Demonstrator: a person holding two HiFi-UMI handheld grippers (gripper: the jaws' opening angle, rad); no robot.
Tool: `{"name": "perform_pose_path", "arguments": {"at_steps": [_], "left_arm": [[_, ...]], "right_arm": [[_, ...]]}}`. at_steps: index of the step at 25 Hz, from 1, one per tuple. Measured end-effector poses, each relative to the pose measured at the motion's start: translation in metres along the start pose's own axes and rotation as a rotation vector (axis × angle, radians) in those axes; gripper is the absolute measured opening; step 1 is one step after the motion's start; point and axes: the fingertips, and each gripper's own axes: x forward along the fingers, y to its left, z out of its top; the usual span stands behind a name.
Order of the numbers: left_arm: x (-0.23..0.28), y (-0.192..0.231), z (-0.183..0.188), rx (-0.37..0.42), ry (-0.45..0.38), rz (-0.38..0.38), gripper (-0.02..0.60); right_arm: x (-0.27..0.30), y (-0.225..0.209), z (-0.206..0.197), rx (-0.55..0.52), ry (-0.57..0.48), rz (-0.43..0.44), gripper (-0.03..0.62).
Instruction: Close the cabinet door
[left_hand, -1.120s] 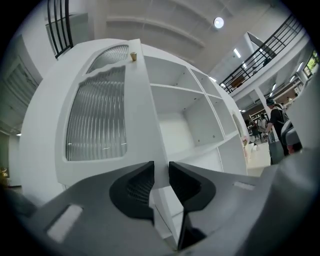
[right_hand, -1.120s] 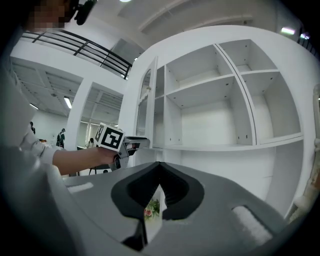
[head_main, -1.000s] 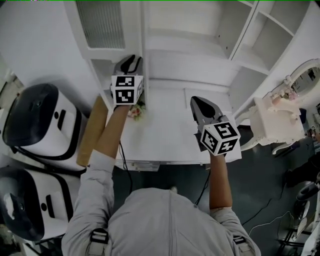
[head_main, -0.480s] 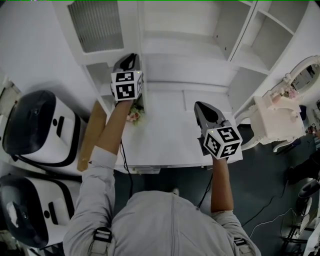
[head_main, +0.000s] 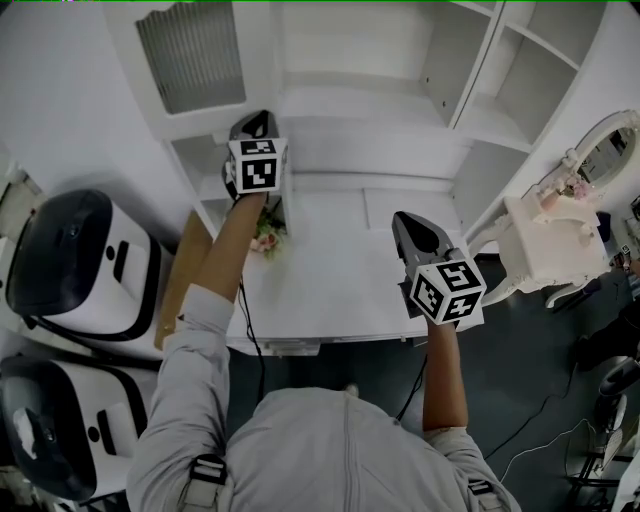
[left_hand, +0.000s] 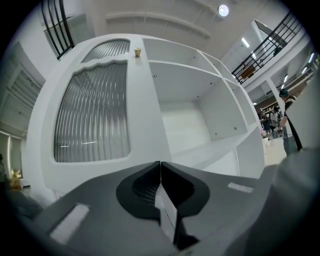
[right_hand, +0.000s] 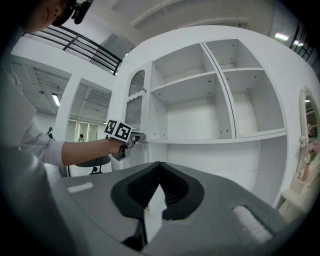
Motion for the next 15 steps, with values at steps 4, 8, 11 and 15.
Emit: {"name": "perform_pose_path", "arguments": {"at_steps": [4,8,11,15], "left_arm": [[0.002,-0.002,0.000,0.012,-0.002,-0.007,0.003],[-0.002,-0.001,0.000,-0.013,-0.030,-0.037,0.008],[-0.011,0.000,0.000,-0.030,-0.043,-0.048,0.008],[-0.034,-0.004,-0.003,-0.036,-0.086,-0.081,0.012]], "right_arm": [[-0.005,-0.002,0.000,0.002,-0.001,-0.005,0.002],[-0.010,0.001,0.002,0.001,-0.004,-0.007,0.002],[-0.013,0.002,0.005,-0.002,-0.010,-0.007,0.002],[-0.014,0.002,0.010,0.001,-0.024,-0.007,0.002]]}}
